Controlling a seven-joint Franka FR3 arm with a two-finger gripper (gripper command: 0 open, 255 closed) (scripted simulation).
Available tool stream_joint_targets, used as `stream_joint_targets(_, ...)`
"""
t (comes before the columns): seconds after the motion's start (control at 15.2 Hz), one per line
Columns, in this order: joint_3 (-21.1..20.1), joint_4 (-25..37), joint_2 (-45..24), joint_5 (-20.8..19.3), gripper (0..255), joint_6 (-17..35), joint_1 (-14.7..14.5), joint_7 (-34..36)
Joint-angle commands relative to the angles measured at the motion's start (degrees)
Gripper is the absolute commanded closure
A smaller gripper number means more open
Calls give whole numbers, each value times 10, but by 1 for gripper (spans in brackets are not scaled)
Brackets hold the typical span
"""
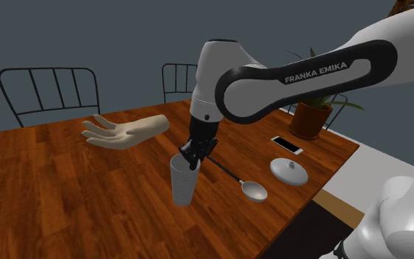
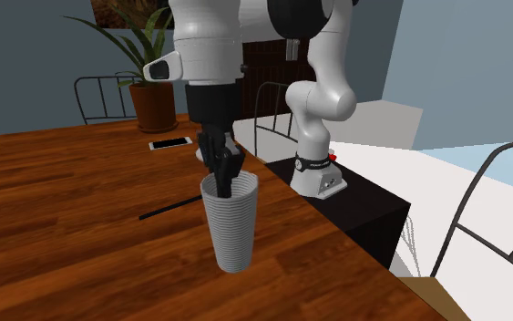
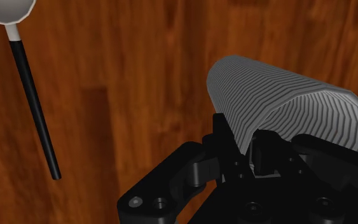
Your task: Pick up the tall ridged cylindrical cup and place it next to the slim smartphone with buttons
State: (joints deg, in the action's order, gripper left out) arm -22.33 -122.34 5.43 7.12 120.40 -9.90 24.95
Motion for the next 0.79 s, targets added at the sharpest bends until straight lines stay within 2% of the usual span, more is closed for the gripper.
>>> stream_joint_targets(0.0,1,11,6,1,255,-16,0,0)
stream_joint_targets(0.73,6,78,24,4,255,-101,2,2)
